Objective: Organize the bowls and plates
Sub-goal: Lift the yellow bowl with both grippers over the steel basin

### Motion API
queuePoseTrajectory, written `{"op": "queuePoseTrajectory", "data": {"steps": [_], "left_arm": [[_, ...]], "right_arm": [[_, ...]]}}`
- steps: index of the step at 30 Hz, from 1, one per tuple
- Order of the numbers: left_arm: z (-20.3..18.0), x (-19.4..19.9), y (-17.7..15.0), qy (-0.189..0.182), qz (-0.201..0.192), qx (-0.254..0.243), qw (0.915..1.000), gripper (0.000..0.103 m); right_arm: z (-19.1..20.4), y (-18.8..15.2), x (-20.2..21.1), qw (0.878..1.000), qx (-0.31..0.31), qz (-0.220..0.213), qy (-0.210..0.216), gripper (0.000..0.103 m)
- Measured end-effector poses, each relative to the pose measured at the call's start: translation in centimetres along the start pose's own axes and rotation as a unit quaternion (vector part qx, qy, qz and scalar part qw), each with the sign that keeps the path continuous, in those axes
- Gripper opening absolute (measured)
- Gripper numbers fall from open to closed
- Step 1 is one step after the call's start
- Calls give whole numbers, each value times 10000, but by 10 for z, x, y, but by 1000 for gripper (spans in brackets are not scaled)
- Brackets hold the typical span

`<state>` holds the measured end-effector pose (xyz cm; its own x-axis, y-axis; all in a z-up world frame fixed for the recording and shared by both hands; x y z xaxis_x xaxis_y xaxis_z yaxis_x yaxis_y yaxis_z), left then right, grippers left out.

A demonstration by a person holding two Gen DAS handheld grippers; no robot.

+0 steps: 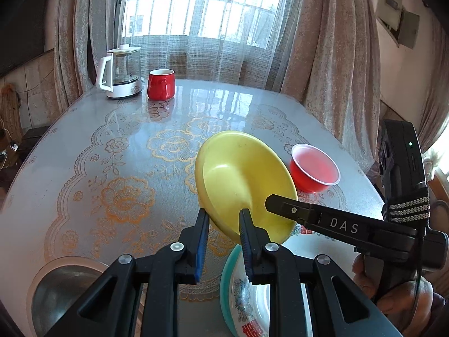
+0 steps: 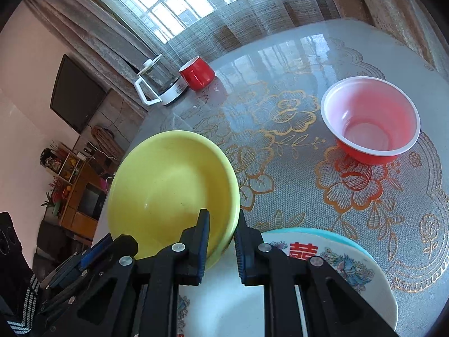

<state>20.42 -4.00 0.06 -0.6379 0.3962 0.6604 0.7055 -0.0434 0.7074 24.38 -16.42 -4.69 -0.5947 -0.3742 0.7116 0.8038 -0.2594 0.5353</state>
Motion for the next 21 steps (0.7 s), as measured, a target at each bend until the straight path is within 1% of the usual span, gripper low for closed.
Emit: {"op": "queuePoseTrajectory", "data": {"steps": [6, 15, 21], "left_arm": [[6, 15, -10, -30, -29, 149, 9999, 22], [16, 33, -25, 40, -84, 212, 9997, 22], [26, 45, -35, 48, -85, 338, 9994, 22]], "right_arm": [[11, -9, 3, 9999, 104, 9, 94, 17], [31, -25, 3, 9995, 213, 64, 219, 17], [43, -36, 2, 9991, 272, 117, 309, 17]]}}
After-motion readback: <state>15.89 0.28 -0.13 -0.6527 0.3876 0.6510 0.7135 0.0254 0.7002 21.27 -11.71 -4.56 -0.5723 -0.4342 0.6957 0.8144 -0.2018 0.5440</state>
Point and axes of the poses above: each gripper's, at about its wrist camera, not at the fingertips, and x roughly against the way its jaws point, z to its left, y to its top, the point moved 5 cm from there along -x, roughly the way its jaws point, and after that the axes turned 5 degrees about -y, right-handed, at the moved point
